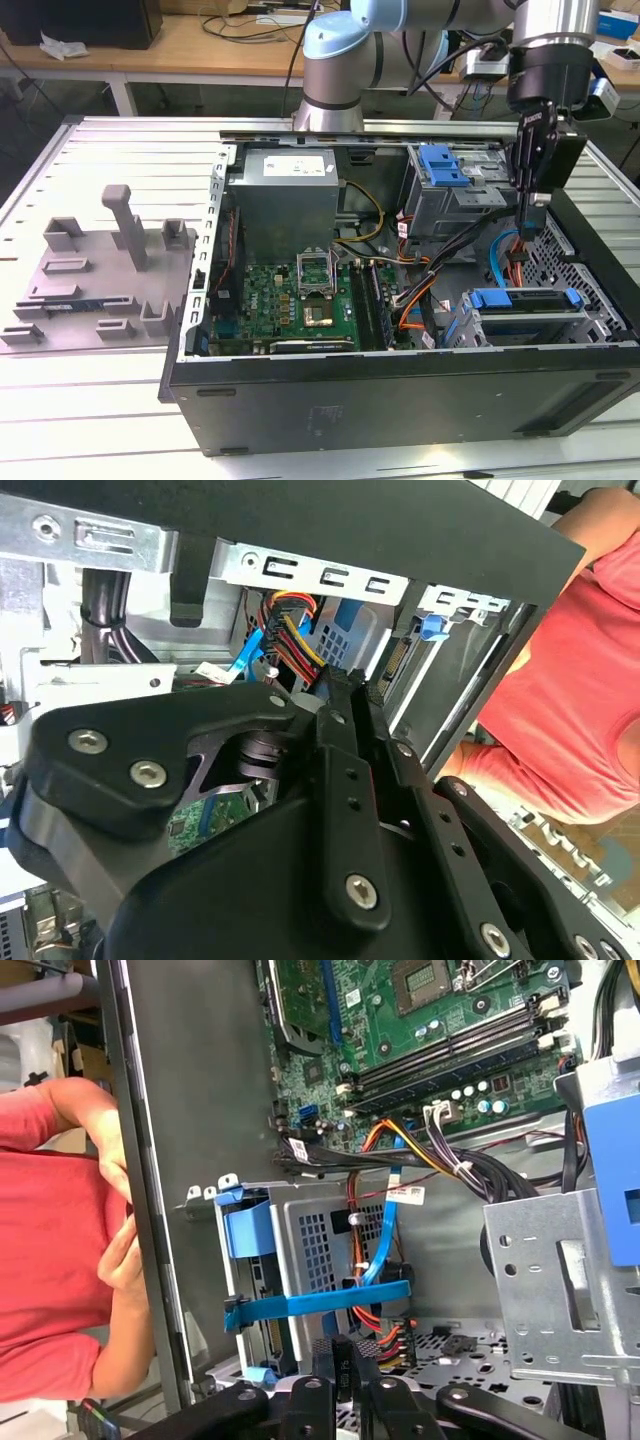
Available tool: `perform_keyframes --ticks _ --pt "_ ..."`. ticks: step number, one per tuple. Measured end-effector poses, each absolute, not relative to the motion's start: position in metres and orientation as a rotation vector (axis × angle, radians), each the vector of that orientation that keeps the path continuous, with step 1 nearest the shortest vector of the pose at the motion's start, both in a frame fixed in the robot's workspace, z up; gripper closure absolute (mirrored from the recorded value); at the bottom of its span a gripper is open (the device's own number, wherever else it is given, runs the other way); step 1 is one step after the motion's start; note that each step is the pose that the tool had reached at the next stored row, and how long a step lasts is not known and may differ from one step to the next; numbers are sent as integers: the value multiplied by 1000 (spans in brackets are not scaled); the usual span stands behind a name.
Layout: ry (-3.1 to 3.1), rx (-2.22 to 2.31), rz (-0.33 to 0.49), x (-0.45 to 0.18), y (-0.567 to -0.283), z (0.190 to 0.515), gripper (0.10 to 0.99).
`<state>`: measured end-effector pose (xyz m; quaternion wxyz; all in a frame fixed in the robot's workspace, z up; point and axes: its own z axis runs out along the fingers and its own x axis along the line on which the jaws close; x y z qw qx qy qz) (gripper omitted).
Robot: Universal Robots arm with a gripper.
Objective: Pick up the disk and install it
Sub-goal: 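Insert the first disk wire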
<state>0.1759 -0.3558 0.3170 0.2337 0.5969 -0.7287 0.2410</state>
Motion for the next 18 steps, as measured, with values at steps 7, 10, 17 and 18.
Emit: perform_keyframes --ticks 7,10,17,18 --pt "-1991 1631 675 176 -355 317 886" --pt "-1990 1630 676 176 -354 316 918" --pt "-1990 1630 676 176 -356 316 918" --pt "-1993 1632 672 176 -359 317 918"
